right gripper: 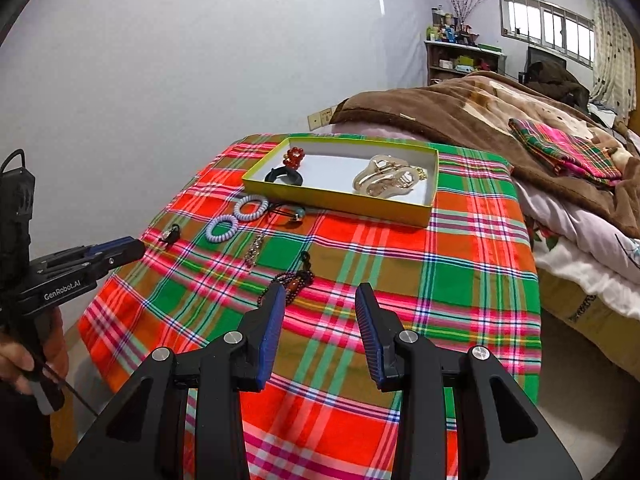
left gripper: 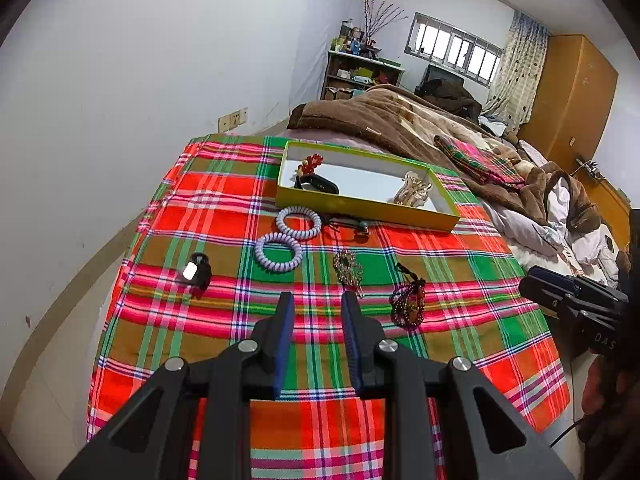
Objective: Organize jewelry
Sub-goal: 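Withdraw both open tools from the box toward the remaining jewelry, then grasp the black keychain charm with the left tool while the right tool grasps the dark beaded bracelet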
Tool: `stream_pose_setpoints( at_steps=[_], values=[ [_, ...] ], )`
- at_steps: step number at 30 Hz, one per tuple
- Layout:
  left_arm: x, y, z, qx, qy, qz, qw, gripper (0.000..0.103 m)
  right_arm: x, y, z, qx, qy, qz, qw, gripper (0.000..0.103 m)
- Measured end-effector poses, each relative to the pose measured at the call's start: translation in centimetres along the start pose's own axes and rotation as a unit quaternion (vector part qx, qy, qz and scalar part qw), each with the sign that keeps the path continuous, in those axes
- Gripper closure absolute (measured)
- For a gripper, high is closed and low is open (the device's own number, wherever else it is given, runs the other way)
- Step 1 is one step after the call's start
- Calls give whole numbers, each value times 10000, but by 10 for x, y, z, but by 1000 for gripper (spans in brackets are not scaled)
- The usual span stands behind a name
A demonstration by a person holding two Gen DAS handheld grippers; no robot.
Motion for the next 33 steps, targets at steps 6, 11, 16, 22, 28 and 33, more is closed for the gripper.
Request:
stream_pose_setpoints(
  at_steps=[6, 11, 16, 22, 28, 33],
  values=[
    [9, -1, -5, 14, 54, 29, 10000, 72, 8, -5, -2, 49, 9, 77, 10000, 65],
    [22, -2, -5, 11, 164, 92, 9998, 69, 12, -12, -2, 121, 12, 135, 9998, 60],
    [35, -5, -4, 15, 268, 169, 9995, 67, 18, -22, -2, 195, 7, 181, 9996, 60],
    [52, -14, -4, 81, 361, 239, 9990, 66, 22, -35, -2, 307, -12, 220, 9993, 60],
    [69, -28, -2, 175, 463, 295, 9983, 65, 27, -56, -3, 489, -46, 253, 9985, 60],
    [84, -45, 1, 266, 505, 406, 9975, 65, 28, -77, -4, 656, -107, 288, 9974, 60]
  ],
)
Point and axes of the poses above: each gripper's, at about its wrist camera, not at the fingertips, and y roughly against the way its jaws point, x to its left, z to its top, the point moved 8 cm from there along -y, roughly the way its jaws point, and after that the axes turned 5 degrees about x, right-handed, at the moved point
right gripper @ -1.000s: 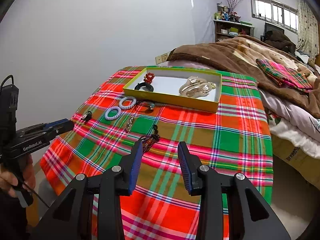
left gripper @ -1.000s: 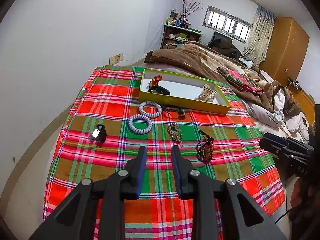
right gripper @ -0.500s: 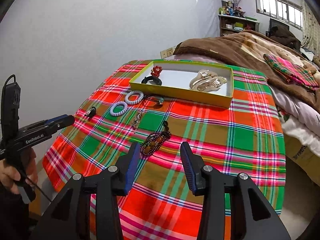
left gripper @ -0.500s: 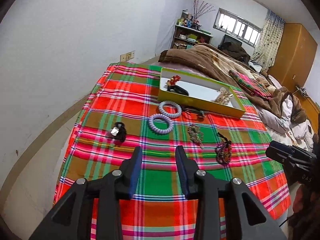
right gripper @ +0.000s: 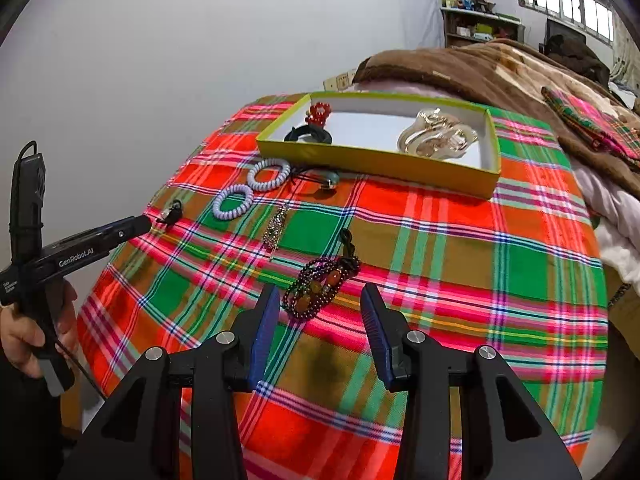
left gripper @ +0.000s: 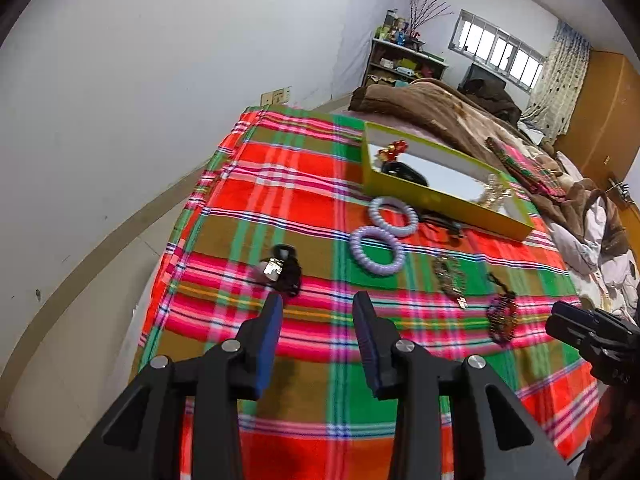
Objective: Organize jewelry
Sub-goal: 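Grasp the black keychain charm with the left tool while the right tool grasps the dark beaded bracelet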
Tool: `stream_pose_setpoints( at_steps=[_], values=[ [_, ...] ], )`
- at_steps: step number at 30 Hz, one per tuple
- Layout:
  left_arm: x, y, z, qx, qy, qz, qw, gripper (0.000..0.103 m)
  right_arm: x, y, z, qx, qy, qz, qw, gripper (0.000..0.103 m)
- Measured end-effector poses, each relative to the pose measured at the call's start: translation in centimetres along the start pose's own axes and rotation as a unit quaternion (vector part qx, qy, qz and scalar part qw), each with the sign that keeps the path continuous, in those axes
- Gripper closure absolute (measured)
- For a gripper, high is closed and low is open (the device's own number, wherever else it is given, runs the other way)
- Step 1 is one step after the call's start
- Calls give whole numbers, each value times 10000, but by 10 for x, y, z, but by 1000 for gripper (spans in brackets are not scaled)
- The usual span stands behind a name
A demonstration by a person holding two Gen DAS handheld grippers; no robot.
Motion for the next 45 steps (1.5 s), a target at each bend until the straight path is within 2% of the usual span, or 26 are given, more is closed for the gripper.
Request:
stream_pose_setpoints(
  at_steps=[16, 24, 25, 27, 29, 30, 31, 44, 45],
  values=[
    [19, -46, 9, 257, -47, 135, 9996, 63, -3, -45, 9, 289, -170, 9, 9994, 60],
    [12, -50, 12, 178, -207, 299, 9992, 62, -5, -50, 11, 305, -186, -106, 9993, 60],
    [11, -51, 12, 166, -214, 321, 9991, 62, -5, -50, 11, 302, -175, -126, 9993, 62],
    [10, -52, 13, 143, -223, 371, 9990, 63, -6, -49, 11, 283, -156, -187, 9993, 77],
    [10, -52, 14, 146, -247, 437, 9986, 73, -8, -49, 10, 283, -185, -153, 9993, 86],
    [9, -52, 14, 140, -246, 429, 9987, 75, -9, -49, 9, 279, -170, -199, 9993, 90],
    [9, -52, 14, 139, -236, 397, 9988, 86, -10, -48, 9, 271, -157, -212, 9993, 90],
    [-7, -31, 6, -6, -162, 8, 9999, 86, -12, -21, 6, 41, -153, -95, 9998, 93],
    [-9, -28, 6, -24, -164, -14, 9999, 86, -12, -19, 6, 16, -155, -85, 9998, 97]
  ],
)
Point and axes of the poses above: each gripper's, at about its wrist camera, not at the fingertips, and y roughly against the way its jaws point, x to its left, z to its top, the point moved 8 cm from there along -y, roughly the way its jaws point, and after that the axes turned 5 degrees about x, right-handed, at the moved point
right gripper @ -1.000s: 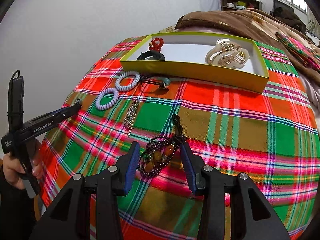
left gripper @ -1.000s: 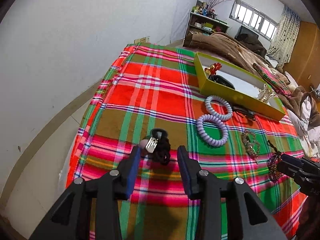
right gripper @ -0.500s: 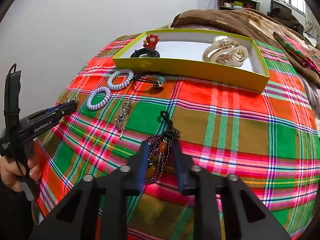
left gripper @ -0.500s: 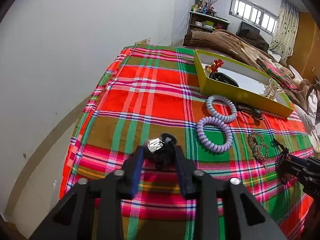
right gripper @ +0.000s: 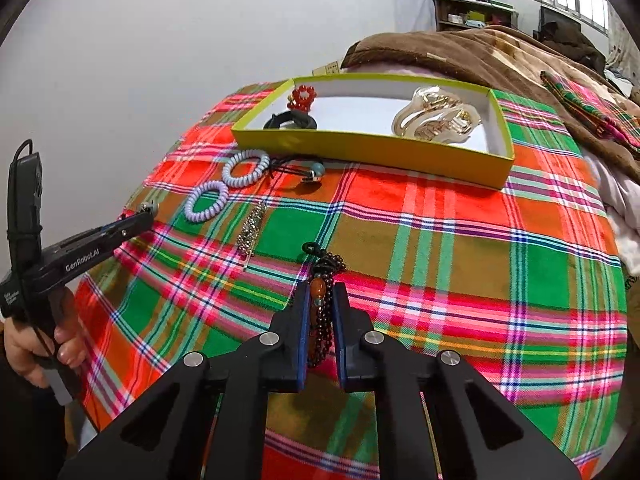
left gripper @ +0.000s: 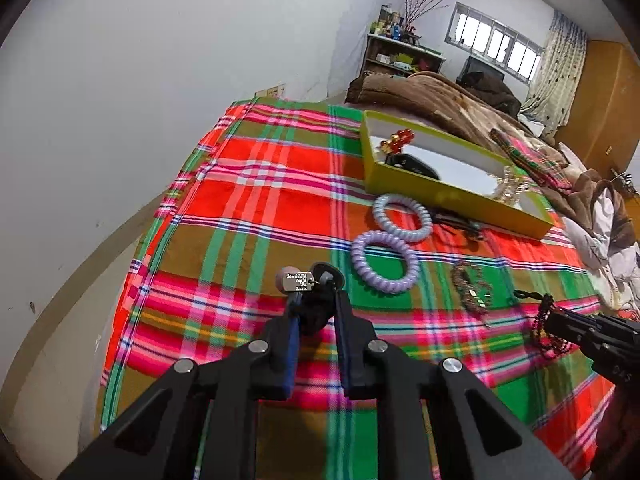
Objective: Organize jewelry
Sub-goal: 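Grasp the black keychain charm with the left tool while the right tool grasps the dark beaded bracelet, then carry the keychain charm into the yellow box with the left tool while the right tool drops the bracelet in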
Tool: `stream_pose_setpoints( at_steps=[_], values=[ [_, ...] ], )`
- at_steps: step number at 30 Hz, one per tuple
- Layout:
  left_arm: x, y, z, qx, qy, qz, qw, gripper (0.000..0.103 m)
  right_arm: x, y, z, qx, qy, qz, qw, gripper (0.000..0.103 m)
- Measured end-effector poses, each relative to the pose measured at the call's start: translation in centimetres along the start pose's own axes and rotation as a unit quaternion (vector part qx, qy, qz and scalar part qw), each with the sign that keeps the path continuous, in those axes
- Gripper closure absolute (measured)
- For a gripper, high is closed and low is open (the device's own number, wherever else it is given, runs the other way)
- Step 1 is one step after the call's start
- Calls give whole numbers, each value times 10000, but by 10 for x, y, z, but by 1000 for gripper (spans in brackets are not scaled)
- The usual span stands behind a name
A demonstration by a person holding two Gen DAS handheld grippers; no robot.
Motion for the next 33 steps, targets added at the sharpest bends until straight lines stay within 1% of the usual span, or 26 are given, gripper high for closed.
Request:
stream_pose_setpoints(
  at_steps=[16, 25, 33],
  values=[
    [-52, 48, 2, -323, -306, -357, 9984, 86, -9, 54, 1, -502, -80, 40, 9987, 97],
    [-77, 59, 13, -443, -416, -589, 9964, 86, -20, 70, 10, -671, -127, 29, 9977, 97],
    [-95, 52, 35, -447, -588, -696, 9948, 86, -43, 72, 32, -785, -176, -136, 9967, 97]
  ],
)
Point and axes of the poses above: each gripper's, at about its wrist camera, not at the fingertips, and y roughly against the way its jaws point, x to its left, z to its top, the point moved 8 cm from there along -y, roughly the way its jaws point, and after that the axes turned 5 degrees about x, right-handed, at the moved point
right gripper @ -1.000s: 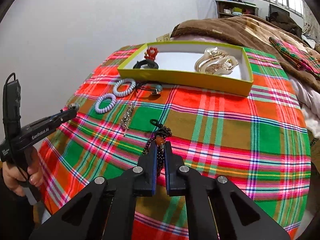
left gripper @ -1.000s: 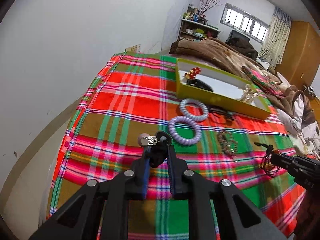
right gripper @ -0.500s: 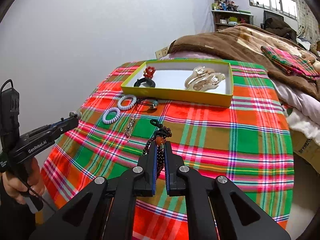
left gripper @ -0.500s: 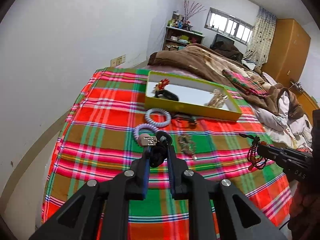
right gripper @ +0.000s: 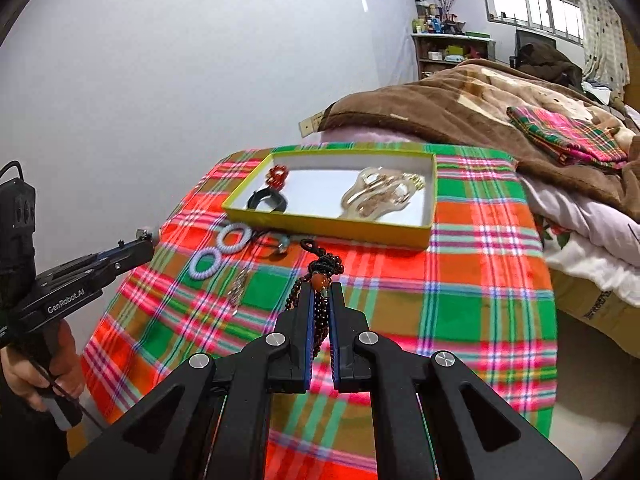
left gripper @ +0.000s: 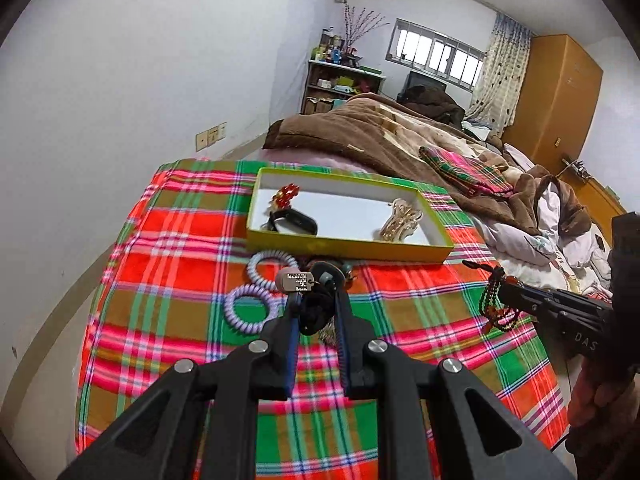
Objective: Organize jewelry
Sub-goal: 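Carry the keychain charm into the yellow box with the left tool while the right tool drops the bracelet in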
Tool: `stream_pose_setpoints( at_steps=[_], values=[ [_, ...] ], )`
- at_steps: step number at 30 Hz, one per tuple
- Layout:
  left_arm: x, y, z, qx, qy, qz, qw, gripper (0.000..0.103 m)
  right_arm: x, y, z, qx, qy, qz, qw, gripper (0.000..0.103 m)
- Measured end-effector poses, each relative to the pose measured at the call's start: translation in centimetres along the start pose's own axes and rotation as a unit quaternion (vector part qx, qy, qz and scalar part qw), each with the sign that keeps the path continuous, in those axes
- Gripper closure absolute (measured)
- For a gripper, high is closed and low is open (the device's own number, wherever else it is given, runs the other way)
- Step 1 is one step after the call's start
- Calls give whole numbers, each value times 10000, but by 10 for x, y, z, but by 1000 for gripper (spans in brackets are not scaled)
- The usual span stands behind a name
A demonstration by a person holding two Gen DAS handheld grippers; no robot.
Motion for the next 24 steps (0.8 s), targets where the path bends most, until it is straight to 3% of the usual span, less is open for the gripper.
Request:
stream_pose_setpoints(
  at_steps=[13, 24],
  values=[
    [-20, -49, 47, 83, -266, -219, 9994, 86, -50, -37, 47, 18, -185, -307, 9994, 97],
    [-29, -111, 83, 300, -363, -319, 9984, 86, -79, -91, 74, 283, -238, -486, 9981, 97]
  ],
)
Point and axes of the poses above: each gripper's, at about its wrist camera, not at the fingertips, and y roughly against the way its jaws point, x to its left, z to its top, the point moved 8 cm from there along -y, roughly the way its jaws point, and after that the axes turned 5 degrees about x, right-handed, at the moved point
